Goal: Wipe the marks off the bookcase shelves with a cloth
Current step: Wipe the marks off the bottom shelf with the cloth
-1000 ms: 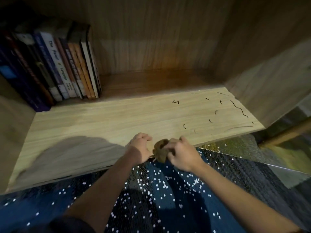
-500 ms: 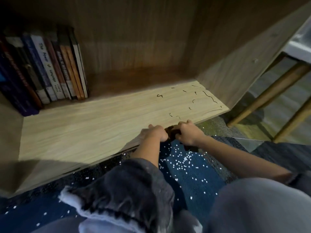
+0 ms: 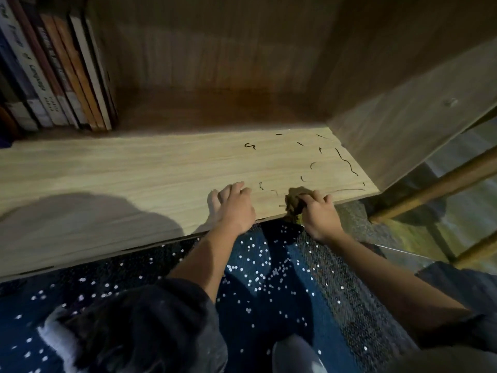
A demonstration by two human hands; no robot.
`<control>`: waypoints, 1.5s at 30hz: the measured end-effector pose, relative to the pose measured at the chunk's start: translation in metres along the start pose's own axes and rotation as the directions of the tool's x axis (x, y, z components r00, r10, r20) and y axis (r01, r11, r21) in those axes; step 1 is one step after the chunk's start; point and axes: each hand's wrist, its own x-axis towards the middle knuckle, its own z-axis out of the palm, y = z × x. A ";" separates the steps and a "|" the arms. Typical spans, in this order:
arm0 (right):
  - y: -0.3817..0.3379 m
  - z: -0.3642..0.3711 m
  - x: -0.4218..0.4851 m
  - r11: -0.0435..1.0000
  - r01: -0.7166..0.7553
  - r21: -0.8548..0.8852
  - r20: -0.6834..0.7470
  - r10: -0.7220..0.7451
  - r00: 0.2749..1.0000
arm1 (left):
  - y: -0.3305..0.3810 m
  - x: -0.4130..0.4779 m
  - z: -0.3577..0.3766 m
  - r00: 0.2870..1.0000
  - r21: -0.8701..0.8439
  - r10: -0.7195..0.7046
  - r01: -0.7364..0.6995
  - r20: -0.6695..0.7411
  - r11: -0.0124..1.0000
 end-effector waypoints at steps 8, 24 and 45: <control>0.020 0.018 0.022 0.961 0.272 0.046 -0.172 -0.260 0.950 | 0.002 0.038 0.012 0.983 0.005 -0.106 0.108 -0.153 0.994; -0.015 0.022 0.030 0.832 0.529 0.169 -0.106 -0.518 0.849 | -0.002 0.001 0.019 0.983 0.040 -0.171 0.174 -0.072 0.984; -0.013 0.031 0.034 0.813 0.567 0.135 -0.254 -0.525 0.812 | -0.004 0.020 -0.007 0.956 0.099 -0.214 0.197 0.203 0.975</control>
